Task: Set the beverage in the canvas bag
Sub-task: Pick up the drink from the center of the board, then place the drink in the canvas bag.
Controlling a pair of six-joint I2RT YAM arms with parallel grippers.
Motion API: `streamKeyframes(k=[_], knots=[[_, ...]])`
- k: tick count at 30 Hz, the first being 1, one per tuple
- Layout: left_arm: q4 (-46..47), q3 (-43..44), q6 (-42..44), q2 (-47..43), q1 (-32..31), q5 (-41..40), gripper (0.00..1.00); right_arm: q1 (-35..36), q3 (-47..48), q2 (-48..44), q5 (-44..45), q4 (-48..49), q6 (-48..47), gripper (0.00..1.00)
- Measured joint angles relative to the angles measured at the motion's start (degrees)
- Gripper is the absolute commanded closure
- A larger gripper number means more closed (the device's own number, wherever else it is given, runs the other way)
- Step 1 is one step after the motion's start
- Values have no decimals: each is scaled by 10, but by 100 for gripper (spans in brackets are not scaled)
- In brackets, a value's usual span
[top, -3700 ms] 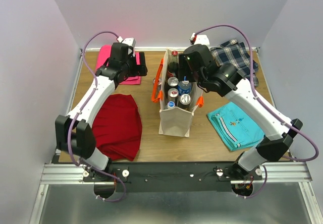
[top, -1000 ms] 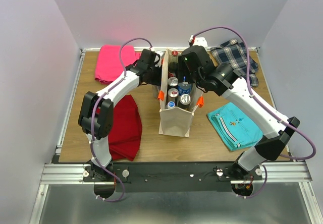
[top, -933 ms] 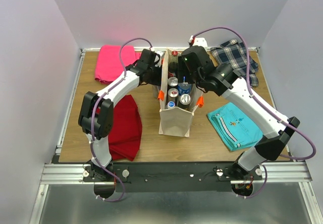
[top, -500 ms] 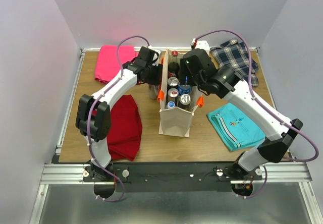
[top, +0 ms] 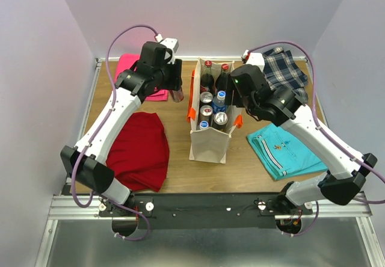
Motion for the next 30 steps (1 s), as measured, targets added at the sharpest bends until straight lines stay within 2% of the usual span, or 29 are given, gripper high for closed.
streamKeyframes(k=[9, 19, 30], knots=[[-68, 71, 3, -12, 0, -16, 100, -2, -70, -40, 0, -1, 35, 36], [-101, 177, 5, -28, 0, -4, 100, -2, -133, -65, -2, -3, 71, 48], [-104, 228, 4, -37, -2, 44, 100, -2, -158, -65, -26, 14, 84, 81]])
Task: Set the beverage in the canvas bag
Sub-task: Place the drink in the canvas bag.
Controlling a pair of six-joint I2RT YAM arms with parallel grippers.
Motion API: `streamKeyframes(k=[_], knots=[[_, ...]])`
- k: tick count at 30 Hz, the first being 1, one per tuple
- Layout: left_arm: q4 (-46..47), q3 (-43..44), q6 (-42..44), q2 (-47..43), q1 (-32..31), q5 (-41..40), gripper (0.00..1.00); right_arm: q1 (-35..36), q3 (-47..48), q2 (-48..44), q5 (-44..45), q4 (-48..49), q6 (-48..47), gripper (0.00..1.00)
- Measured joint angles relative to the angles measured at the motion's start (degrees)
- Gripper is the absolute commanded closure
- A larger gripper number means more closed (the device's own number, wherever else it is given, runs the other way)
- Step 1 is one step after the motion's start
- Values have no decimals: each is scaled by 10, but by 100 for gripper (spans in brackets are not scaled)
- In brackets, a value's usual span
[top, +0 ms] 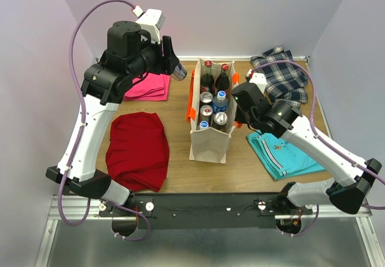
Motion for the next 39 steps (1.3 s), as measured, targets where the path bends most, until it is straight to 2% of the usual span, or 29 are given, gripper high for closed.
streamKeyframes(k=[4, 5, 7, 15, 26, 33, 39], knots=[[0, 17, -1, 0, -7, 16, 100, 0, 0, 2, -6, 2, 2, 91], [2, 19, -2, 0, -9, 19, 100, 0, 0, 3, -7, 2, 1, 97], [2, 29, -3, 0, -15, 28, 100, 0, 0, 4, -7, 3, 1, 99], [7, 65, -14, 0, -35, 62, 100, 0, 16, 14, -7, -9, 4, 99], [19, 71, -18, 18, -81, 99, 100, 0, 30, 21, -7, -24, 5, 99], [4, 24, -10, 20, -122, 99, 100, 0, 30, 21, -4, -23, 11, 99], [-28, -26, 7, 20, -181, 89, 100, 0, 16, 11, -1, -16, 27, 99]])
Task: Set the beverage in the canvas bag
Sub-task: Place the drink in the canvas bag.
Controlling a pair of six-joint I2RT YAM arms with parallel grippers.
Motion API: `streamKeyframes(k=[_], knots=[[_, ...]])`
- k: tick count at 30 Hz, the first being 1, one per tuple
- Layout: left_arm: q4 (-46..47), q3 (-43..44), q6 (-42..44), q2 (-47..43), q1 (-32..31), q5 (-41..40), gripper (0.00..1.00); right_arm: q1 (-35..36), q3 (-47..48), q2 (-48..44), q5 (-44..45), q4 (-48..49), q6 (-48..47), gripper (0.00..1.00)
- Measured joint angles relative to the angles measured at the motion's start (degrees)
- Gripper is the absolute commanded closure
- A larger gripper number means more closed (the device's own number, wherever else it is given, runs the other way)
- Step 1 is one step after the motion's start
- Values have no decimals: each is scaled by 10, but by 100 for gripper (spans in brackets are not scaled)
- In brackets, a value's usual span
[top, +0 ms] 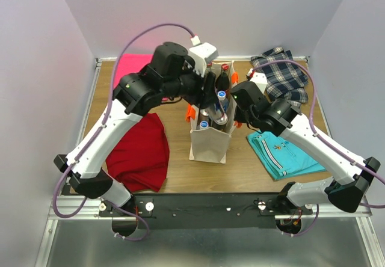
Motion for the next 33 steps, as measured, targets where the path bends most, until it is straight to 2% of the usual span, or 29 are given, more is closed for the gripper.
streamKeyframes(k=[6, 22, 33], knots=[[-34, -27, 9, 0, -43, -23, 100, 0, -2, -1, 0, 7, 9, 99], [9, -68, 6, 27, -71, -50, 100, 0, -2, -5, 0, 12, 14, 99], [40, -141, 3, 28, -78, -58, 100, 0, -2, -6, -1, 19, 14, 99]])
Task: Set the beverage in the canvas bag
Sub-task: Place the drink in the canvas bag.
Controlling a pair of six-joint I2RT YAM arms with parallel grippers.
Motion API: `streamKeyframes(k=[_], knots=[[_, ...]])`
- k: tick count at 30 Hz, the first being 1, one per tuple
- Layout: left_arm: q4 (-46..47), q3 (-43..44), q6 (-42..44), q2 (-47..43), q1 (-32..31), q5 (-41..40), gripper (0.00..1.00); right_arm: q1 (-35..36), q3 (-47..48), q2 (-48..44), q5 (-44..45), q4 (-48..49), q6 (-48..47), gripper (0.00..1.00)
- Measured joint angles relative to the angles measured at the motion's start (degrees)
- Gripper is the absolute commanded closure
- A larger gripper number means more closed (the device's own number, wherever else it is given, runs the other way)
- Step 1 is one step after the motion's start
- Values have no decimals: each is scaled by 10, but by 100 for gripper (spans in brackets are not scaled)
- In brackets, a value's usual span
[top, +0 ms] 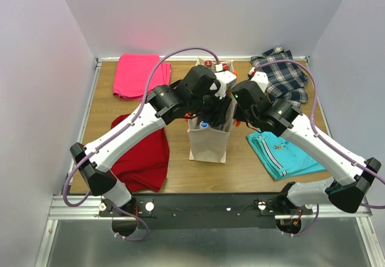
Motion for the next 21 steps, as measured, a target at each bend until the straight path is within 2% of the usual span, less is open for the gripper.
streamKeyframes(k=[6, 10, 14, 15, 18, 21], knots=[[18, -17, -2, 0, 0, -3, 100, -1, 0, -4, 0, 6, 1, 99], [30, -35, -7, 0, -2, -4, 100, -3, -14, -16, 0, 13, 5, 94], [40, -51, -14, 0, -2, -6, 100, -3, -34, -32, 0, 23, 10, 73], [42, -52, -15, 0, -2, -7, 100, -3, -37, -36, 1, 24, 10, 61], [45, -52, -19, 1, -2, -10, 100, -3, -38, -59, 3, 39, 10, 52], [50, -52, -22, 5, -2, -14, 100, -3, -38, -84, 6, 53, 14, 48]])
